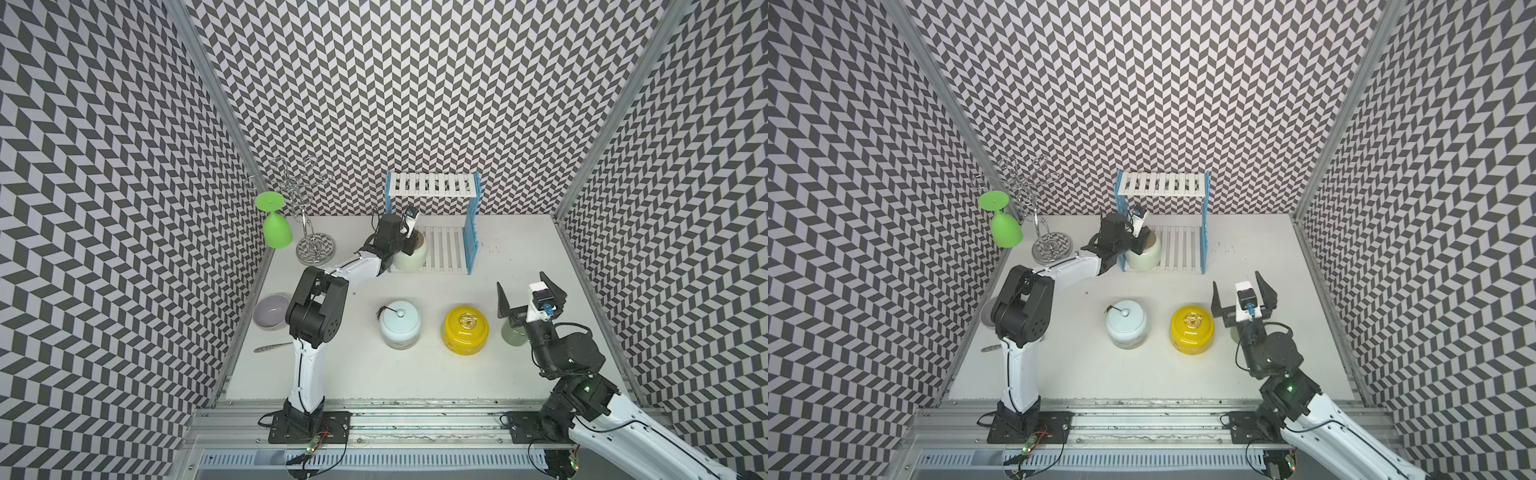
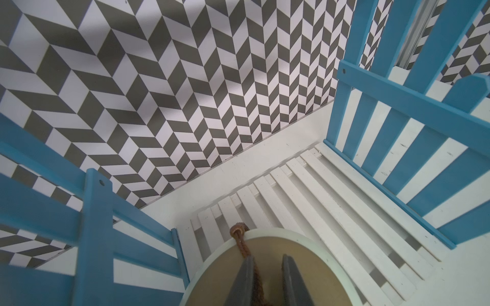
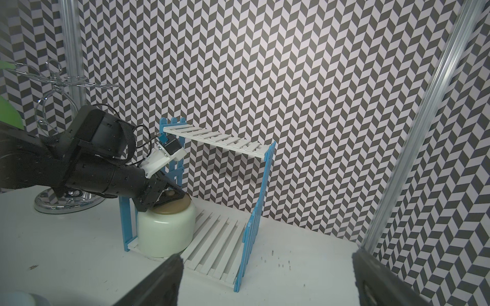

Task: Remove the tea canisters from the shelf
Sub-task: Pick up the tea canister from the shelf.

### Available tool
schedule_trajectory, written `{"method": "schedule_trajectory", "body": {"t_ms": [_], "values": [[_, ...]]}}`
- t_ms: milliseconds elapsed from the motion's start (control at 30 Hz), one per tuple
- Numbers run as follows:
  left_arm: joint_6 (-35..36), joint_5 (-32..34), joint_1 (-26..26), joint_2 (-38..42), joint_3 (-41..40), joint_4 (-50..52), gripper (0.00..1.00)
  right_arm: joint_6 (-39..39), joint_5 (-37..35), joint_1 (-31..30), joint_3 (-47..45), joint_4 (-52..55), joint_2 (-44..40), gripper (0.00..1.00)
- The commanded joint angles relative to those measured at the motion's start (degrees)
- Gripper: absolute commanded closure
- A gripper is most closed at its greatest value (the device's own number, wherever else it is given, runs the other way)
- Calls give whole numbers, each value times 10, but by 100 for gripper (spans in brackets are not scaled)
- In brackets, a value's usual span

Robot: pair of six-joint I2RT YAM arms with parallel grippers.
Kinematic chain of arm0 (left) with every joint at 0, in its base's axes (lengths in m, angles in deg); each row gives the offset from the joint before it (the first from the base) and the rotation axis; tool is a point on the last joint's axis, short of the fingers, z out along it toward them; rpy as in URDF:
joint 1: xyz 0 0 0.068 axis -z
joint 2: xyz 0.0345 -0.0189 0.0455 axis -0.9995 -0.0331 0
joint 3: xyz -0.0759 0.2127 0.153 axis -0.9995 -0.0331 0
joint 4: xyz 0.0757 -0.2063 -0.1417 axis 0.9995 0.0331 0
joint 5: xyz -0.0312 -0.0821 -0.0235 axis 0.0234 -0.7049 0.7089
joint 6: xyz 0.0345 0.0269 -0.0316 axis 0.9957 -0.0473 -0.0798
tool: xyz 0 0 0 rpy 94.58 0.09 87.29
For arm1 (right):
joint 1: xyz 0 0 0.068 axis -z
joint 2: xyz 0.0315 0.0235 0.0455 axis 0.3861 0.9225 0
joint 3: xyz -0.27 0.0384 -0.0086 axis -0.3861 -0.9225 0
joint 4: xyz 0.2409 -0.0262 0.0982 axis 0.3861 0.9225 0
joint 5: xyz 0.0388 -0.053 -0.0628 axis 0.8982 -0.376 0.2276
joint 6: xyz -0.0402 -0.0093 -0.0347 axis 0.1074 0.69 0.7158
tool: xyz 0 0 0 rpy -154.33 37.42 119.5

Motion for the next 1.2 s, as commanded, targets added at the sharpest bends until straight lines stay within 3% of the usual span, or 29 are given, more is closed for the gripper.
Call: {"method": "schedule_trajectory", "body": {"t_ms": [0, 567, 1167], "values": [[23, -12, -7, 8, -6, 4, 100, 4, -9, 4, -6, -30, -2, 0], [49, -105, -9, 67, 14, -18, 100, 8, -9, 4, -9, -33, -10, 1], [72, -189, -8, 193, 6, 75, 100, 10, -14, 4, -10, -34, -10, 0]]}}
